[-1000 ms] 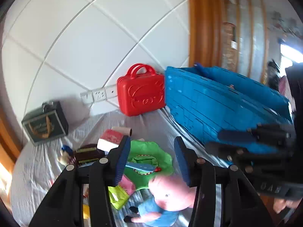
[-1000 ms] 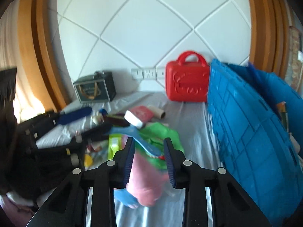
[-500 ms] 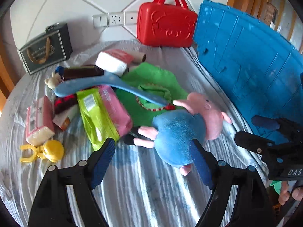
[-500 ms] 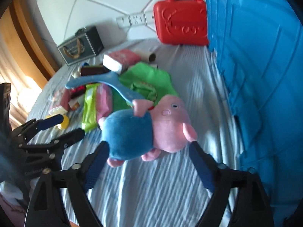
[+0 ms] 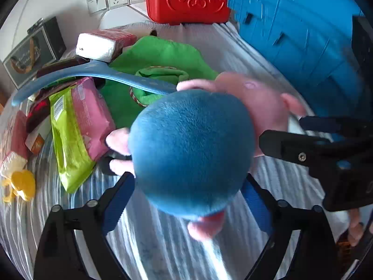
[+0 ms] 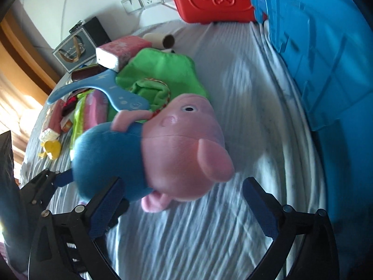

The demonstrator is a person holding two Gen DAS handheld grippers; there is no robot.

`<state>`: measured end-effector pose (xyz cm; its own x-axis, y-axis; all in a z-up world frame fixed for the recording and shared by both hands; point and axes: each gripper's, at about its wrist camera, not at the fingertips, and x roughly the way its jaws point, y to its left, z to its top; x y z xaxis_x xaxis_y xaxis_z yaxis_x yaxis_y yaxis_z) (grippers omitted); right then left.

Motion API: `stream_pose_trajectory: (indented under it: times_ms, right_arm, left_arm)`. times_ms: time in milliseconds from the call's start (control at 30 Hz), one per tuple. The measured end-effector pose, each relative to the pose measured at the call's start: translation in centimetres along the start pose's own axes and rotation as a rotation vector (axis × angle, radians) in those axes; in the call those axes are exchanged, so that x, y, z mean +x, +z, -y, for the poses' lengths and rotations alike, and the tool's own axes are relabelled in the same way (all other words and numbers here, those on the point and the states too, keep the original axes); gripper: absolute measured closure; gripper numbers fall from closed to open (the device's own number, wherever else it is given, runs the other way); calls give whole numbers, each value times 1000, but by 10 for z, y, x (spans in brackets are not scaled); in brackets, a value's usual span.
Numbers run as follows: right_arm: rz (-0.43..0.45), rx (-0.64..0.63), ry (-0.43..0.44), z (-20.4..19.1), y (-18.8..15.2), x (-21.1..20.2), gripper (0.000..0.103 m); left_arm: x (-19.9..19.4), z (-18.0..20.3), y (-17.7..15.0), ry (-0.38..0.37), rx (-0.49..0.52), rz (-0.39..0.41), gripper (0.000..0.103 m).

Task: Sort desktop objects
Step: 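Carry the plush pig with both grippers into the blue bin and open them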

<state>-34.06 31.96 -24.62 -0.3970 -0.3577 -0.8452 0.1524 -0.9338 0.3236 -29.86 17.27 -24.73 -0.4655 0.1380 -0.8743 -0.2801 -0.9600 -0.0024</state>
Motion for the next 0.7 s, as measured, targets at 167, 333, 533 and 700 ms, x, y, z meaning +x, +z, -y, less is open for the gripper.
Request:
stream_pose_trajectory:
  times_ms: [167,333,533,700]
  right_arm:
    - [-4,8,39,6,5,16,0]
    - [-1,24,120,12,13,29,0]
    - [16,3,166,-1,25,37,5]
    - [50,-55,119,-19,23,19,27]
  left_arm:
    - [17,2,3,39,24,-1,7]
    - [19,1,8,72,58,21,7]
    - [17,-7,18,67,67,60,16]
    - [5,-13,17,58,42,85,23]
